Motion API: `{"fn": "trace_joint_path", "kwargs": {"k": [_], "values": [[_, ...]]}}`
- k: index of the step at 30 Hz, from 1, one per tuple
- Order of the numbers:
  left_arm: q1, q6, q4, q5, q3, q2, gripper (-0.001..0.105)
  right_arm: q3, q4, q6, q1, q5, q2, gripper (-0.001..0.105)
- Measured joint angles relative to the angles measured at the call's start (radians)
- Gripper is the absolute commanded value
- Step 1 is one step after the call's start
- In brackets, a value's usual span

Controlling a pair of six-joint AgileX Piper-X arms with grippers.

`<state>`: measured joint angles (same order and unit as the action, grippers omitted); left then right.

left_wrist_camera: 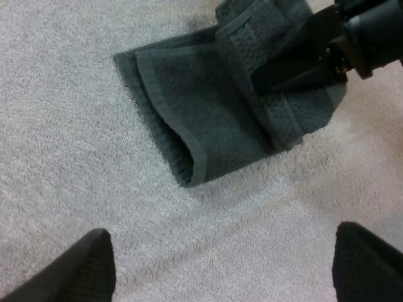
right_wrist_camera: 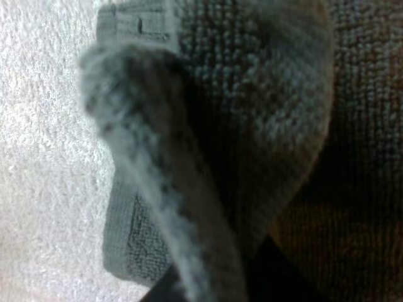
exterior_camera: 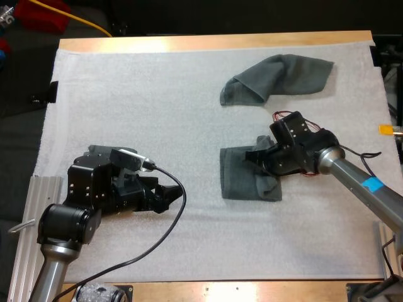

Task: Pick towel from pile, fold and stack

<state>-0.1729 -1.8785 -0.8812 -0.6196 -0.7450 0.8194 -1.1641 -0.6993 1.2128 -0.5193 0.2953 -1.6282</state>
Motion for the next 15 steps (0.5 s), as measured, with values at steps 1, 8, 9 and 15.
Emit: {"fn": "trace_joint_path", "kwargs": {"k": [1, 8, 9, 15], "values": [[0.000, 0.000, 0.000, 0.000, 0.000, 0.000, 0.069, 0.000, 0.005, -0.006, 0.000, 0.003, -0.009, 0.002], [0.000, 0.000, 0.000, 0.000, 0.000, 0.000, 0.069, 0.000, 0.035, -0.023, 0.000, 0.007, -0.060, 0.012], [0.000, 0.000, 0.000, 0.000, 0.000, 0.000, 0.069, 0.000, 0.039, -0.025, 0.000, 0.007, -0.065, 0.017], [0.000, 0.000, 0.000, 0.000, 0.000, 0.000, 0.069, -0.001, 0.067, -0.028, 0.000, 0.083, -0.070, 0.067]]}}
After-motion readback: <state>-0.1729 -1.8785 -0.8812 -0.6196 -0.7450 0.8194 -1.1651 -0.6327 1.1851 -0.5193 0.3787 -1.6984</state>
